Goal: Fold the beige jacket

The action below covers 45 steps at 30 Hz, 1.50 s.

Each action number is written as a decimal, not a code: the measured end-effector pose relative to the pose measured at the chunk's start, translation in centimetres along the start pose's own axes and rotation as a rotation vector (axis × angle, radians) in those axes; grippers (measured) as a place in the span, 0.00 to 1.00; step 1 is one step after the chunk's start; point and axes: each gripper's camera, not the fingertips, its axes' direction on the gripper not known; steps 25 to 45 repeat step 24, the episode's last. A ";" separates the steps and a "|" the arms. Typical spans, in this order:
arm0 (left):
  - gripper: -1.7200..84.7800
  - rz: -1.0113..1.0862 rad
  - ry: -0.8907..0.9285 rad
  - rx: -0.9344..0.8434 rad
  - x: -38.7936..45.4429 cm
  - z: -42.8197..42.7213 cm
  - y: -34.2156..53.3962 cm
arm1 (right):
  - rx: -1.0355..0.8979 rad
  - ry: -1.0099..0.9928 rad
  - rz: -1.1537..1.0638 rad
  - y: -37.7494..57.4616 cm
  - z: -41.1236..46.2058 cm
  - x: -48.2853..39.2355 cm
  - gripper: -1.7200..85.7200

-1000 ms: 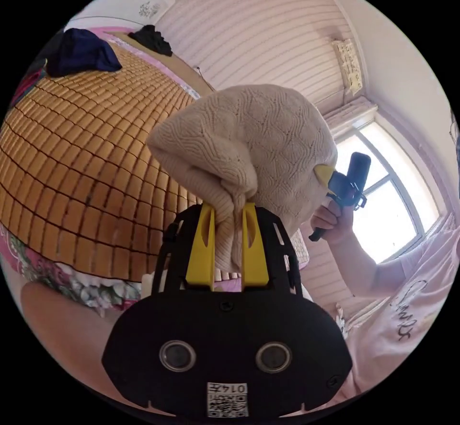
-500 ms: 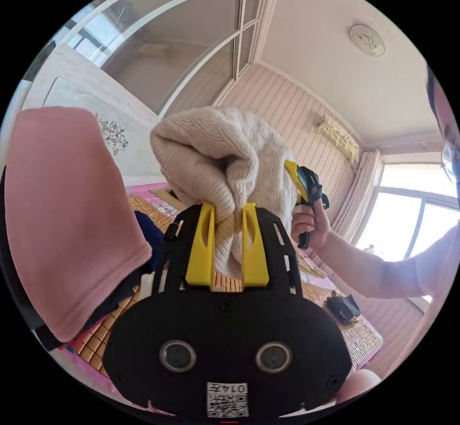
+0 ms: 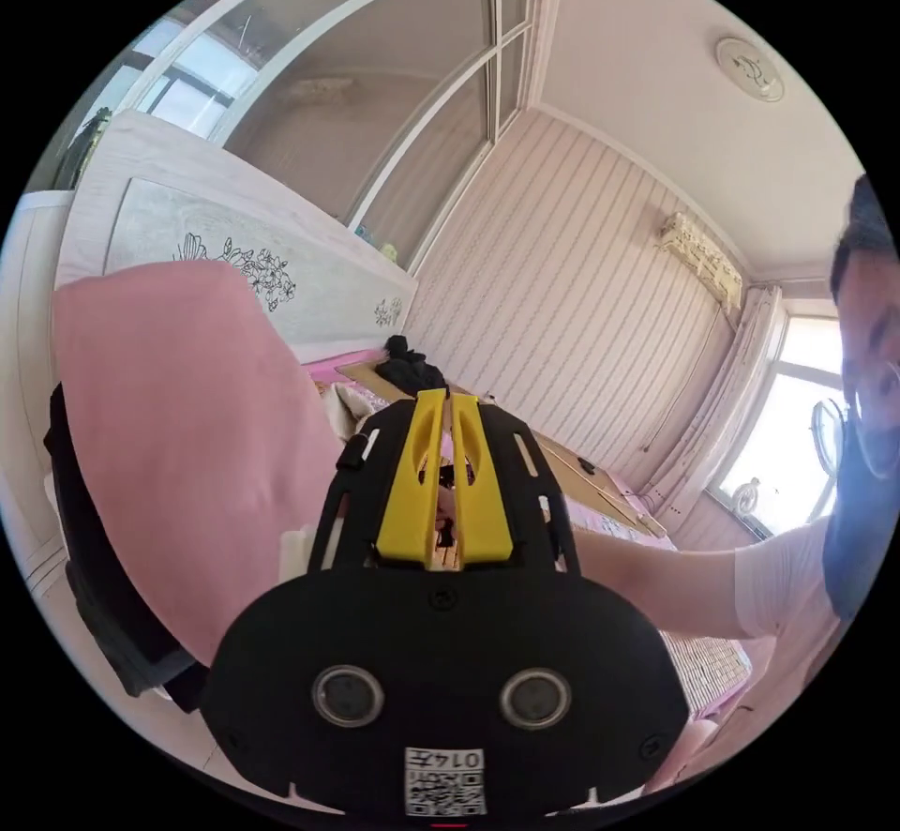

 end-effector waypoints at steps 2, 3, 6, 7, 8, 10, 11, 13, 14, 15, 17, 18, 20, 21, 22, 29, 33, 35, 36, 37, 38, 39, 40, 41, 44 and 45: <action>0.01 0.022 0.015 -0.091 0.8 0.4 2.2 | 0.023 0.090 -0.074 0.2 0.8 -2.3 0.13; 0.01 0.025 0.009 -0.152 1.4 1.0 3.7 | 0.020 0.167 -0.126 0.3 1.0 -3.9 0.13; 0.01 0.074 0.004 -0.279 4.1 2.9 7.5 | 0.015 0.308 -0.271 1.5 0.2 -7.4 0.11; 0.01 0.081 0.010 -0.304 4.8 3.3 8.3 | 0.021 0.301 -0.301 2.1 -0.3 -7.9 0.11; 0.01 0.103 0.049 -0.344 6.3 4.1 9.9 | 0.038 0.271 -0.333 4.0 -1.5 -8.6 0.11; 0.02 0.133 0.107 -0.404 8.8 5.2 12.3 | 0.052 0.204 -0.358 7.9 -3.5 -8.7 0.11; 0.04 0.161 0.130 -0.443 10.7 6.0 13.9 | 0.060 0.185 -0.378 11.4 -5.1 -8.5 0.11; 0.06 0.186 0.144 -0.493 13.4 7.1 16.2 | 0.057 0.221 -0.431 17.6 -7.6 -7.8 0.10; 0.07 0.201 0.180 -0.531 15.3 8.0 17.5 | 0.068 0.290 -0.485 22.3 -9.5 -7.3 0.10; 0.08 0.211 0.232 -0.569 17.1 9.2 18.9 | 0.059 0.398 -0.521 27.0 -11.4 -6.5 0.10; 0.08 0.232 0.318 -0.638 20.1 11.7 20.8 | 0.036 0.509 -0.473 33.4 -14.9 -4.2 0.11; 0.08 0.254 0.369 -0.681 22.4 13.5 22.1 | 0.032 0.535 -0.375 37.3 -17.6 -2.0 0.11; 0.09 0.286 0.441 -0.742 26.2 16.6 24.1 | 0.026 0.581 -0.163 42.7 -21.8 1.9 0.12; 0.09 0.319 0.479 -0.770 29.0 18.8 25.4 | 0.052 0.635 -0.005 46.4 -24.7 4.5 0.13; 0.10 0.343 0.491 -0.781 30.6 19.8 26.1 | 0.077 0.657 0.068 48.3 -26.2 5.7 0.13; 0.12 0.460 0.564 -0.831 37.4 24.5 29.1 | 0.183 0.759 0.331 55.8 -31.7 9.9 0.14; 0.12 0.460 0.564 -0.831 37.4 24.5 29.1 | 0.183 0.759 0.331 55.8 -31.7 9.9 0.14; 0.12 0.460 0.564 -0.831 37.4 24.5 29.1 | 0.183 0.759 0.331 55.8 -31.7 9.9 0.14; 0.12 0.460 0.564 -0.831 37.4 24.5 29.1 | 0.183 0.759 0.331 55.8 -31.7 9.9 0.14; 0.12 0.460 0.564 -0.831 37.4 24.5 29.1 | 0.183 0.759 0.331 55.8 -31.7 9.9 0.14; 0.12 0.460 0.564 -0.831 37.4 24.5 29.1 | 0.183 0.759 0.331 55.8 -31.7 9.9 0.14; 0.12 0.460 0.564 -0.831 37.4 24.5 29.1 | 0.183 0.759 0.331 55.8 -31.7 9.9 0.14; 0.12 0.460 0.564 -0.831 37.4 24.5 29.1 | 0.183 0.759 0.331 55.8 -31.7 9.9 0.14; 0.12 0.460 0.564 -0.831 37.4 24.5 29.1 | 0.183 0.759 0.331 55.8 -31.7 9.9 0.14; 0.12 0.460 0.564 -0.831 37.4 24.5 29.1 | 0.183 0.759 0.331 55.8 -31.7 9.9 0.14; 0.12 0.460 0.564 -0.831 37.4 24.5 29.1 | 0.183 0.759 0.331 55.8 -31.7 9.9 0.14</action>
